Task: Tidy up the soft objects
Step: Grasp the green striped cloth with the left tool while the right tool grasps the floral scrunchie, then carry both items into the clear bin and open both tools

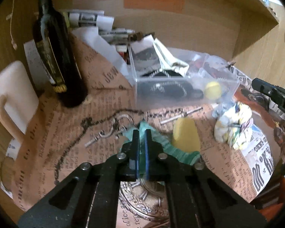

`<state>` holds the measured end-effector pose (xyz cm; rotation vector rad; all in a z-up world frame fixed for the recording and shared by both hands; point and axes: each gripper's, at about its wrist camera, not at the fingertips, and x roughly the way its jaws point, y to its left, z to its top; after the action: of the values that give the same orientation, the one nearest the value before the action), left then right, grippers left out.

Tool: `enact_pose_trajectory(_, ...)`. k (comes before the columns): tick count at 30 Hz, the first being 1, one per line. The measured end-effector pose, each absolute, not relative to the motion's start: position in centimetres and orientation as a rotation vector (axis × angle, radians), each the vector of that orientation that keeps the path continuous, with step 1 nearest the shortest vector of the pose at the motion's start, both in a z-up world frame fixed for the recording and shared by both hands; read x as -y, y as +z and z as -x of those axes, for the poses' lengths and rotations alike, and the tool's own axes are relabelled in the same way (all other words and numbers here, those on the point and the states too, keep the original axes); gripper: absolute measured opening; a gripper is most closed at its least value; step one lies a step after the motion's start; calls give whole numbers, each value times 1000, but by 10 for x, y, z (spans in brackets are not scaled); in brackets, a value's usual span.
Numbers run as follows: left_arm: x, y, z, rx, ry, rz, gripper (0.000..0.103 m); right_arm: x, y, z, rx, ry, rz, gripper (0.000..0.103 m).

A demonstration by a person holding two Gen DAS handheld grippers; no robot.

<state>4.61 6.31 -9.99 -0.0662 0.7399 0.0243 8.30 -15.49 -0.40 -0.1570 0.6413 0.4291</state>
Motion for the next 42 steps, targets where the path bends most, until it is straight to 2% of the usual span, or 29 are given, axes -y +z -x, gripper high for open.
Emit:
enact_pose_trajectory(4, -65, -84, -44, -691, 32, 58, 3, 158, 5, -83, -612, 423, 152, 10)
enact_pose_trajectory(8, -71, -83, -44, -707, -10, 86, 4, 158, -7, -83, -678, 432, 169, 11)
enact_pose_trajectory(10, -71, -91, -45, -752, -23, 92, 14, 156, -19, -83, -730, 443, 178, 13)
enact_pose_trajectory(12, -68, -100, -44, -777, -21, 88, 33, 156, -30, -85, -777, 459, 180, 19)
enact_pose_trajectory(14, -67, -110, -43, -796, -15, 87, 46, 154, -41, -85, -816, 469, 177, 25)
enact_pose_trajectory(18, -65, -131, -45, -848, -15, 92, 50, 152, -55, -84, -856, 481, 181, 25)
enact_pose_trajectory(25, -57, -139, -45, -821, 2, 49, 50, 156, -58, -81, -862, 490, 135, 25)
enact_pose_trajectory(28, -58, -139, -45, -809, 13, 40, 48, 155, -57, -79, -853, 483, 139, 14)
enact_pose_trajectory(31, -63, -139, -45, -808, 21, 54, 39, 154, -54, -76, -833, 482, 147, 9)
enact_pose_trajectory(36, -63, -134, -43, -813, 6, 61, 14, 156, -41, -71, -781, 498, 129, 8)
enact_pose_trajectory(42, -55, -123, -37, -792, 0, 50, 10, 157, -21, -67, -724, 511, 98, 8)
